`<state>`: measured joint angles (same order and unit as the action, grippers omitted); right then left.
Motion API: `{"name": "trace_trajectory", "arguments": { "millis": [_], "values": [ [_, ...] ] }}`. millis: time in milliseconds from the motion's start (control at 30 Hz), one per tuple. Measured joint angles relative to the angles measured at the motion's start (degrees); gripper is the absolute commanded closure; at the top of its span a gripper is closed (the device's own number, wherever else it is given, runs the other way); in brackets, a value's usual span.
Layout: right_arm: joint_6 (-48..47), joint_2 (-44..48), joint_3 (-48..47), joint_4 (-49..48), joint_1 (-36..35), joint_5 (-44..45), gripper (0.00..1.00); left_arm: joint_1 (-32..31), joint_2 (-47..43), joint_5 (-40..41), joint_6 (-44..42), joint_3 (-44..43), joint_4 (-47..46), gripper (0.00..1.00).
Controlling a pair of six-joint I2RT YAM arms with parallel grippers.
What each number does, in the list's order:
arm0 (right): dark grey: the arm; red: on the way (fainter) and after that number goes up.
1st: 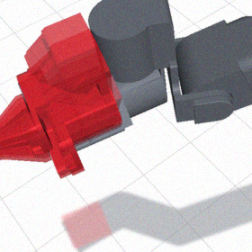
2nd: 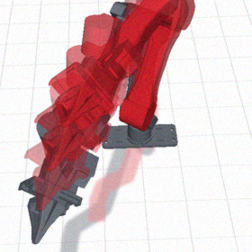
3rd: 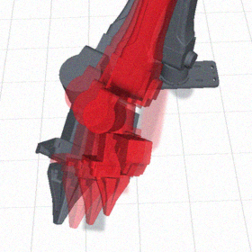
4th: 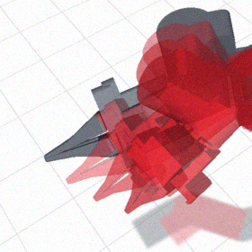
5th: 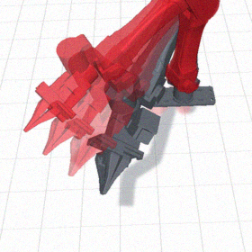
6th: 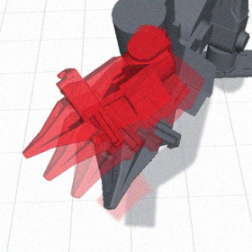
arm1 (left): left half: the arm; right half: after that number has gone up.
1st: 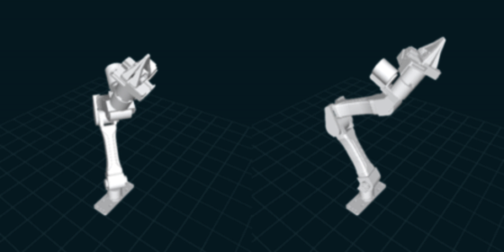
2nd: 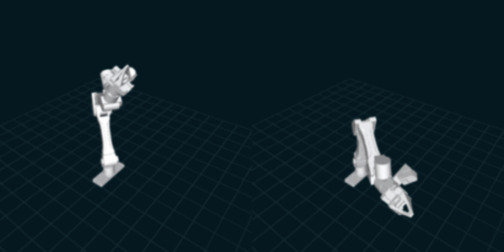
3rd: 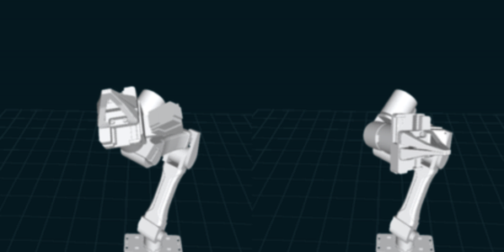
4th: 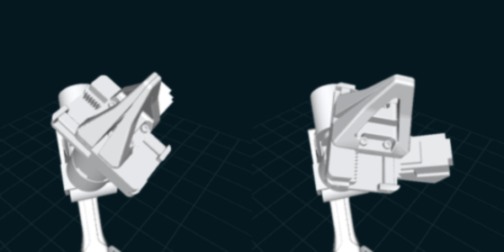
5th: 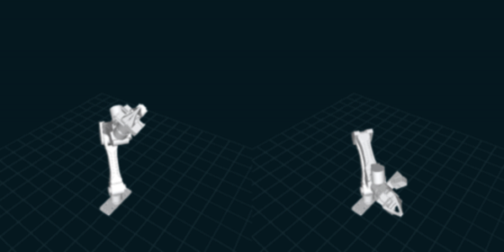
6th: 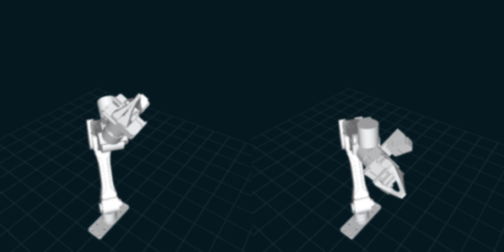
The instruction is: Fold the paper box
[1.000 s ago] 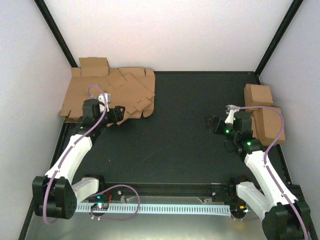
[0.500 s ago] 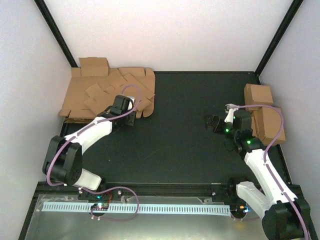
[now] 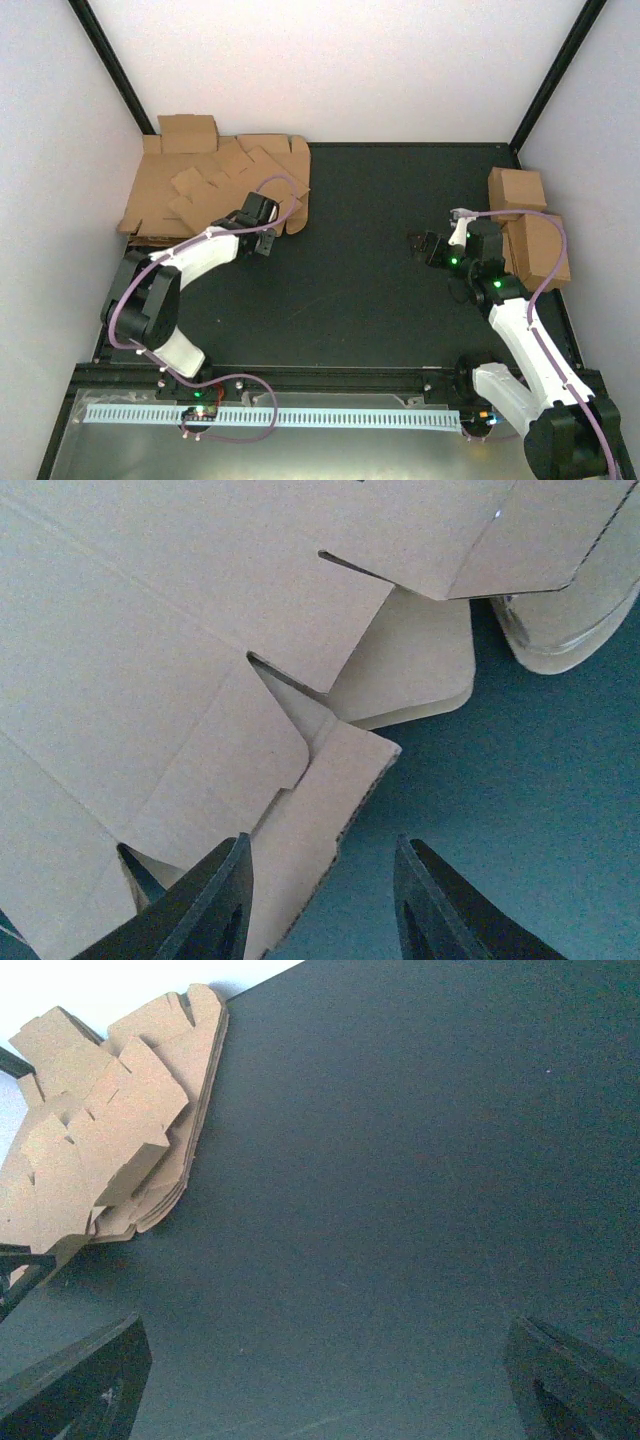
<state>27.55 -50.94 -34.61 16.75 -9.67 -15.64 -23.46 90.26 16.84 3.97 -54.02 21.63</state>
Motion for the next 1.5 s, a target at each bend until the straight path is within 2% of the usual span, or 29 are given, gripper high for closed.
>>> {"name": "trace_trajectory", "arguments": {
  "millis": [67, 167, 233, 367, 500, 633, 833, 1133, 1367, 1500],
  "values": [
    [0.00, 0.00, 0.00, 0.04, 0.00, 0.02, 0.00, 0.00, 1.03, 0.98, -0.07, -0.68, 0.26, 0.71],
    [-0.02, 0.00, -0.09, 0.22, 0.00, 0.02, 0.00, -0.02, 2.12, 1.99, -0.20, -1.57, 0.74, 0.90],
    [0.00, 0.02, -0.09, 0.28, 0.00, 0.02, 0.00, -0.04, 2.71, 2.62, -0.35, -2.14, 1.33, 0.98],
    [0.00, 0.02, -0.09, 0.39, 0.00, 0.00, 0.00, -0.76, 2.75, 4.07, -0.50, -3.06, 2.78, 0.98],
    [0.35, 0.02, -0.09, 0.39, 0.00, -0.04, 0.00, -2.73, 1.42, 4.35, 0.50, -4.11, 4.81, 0.96],
    [1.05, -0.15, -0.09, 0.35, 0.00, -0.74, 0.00, -5.77, 0.48, 2.95, 2.95, -4.74, 5.57, 0.85],
    [1.29, -0.66, -0.09, 0.37, 0.00, -1.38, 0.00, -6.73, 2.49, -2.25, 6.27, -2.71, 4.24, 0.74],
    [1.31, -0.44, -0.09, 0.37, 0.00, -1.38, 0.00, -8.94, 4.39, -6.60, 8.79, 0.04, 2.93, 0.73],
    [1.31, -0.92, -0.09, -0.11, 0.00, -3.02, 0.02, -9.20, 5.97, -6.80, 9.22, 0.22, 1.95, 0.72],
    [1.97, -3.67, -0.09, -2.08, -0.09, -6.49, 0.03, -9.25, 5.66, -6.80, 9.29, 0.24, 1.92, 0.59]
  ]
}}
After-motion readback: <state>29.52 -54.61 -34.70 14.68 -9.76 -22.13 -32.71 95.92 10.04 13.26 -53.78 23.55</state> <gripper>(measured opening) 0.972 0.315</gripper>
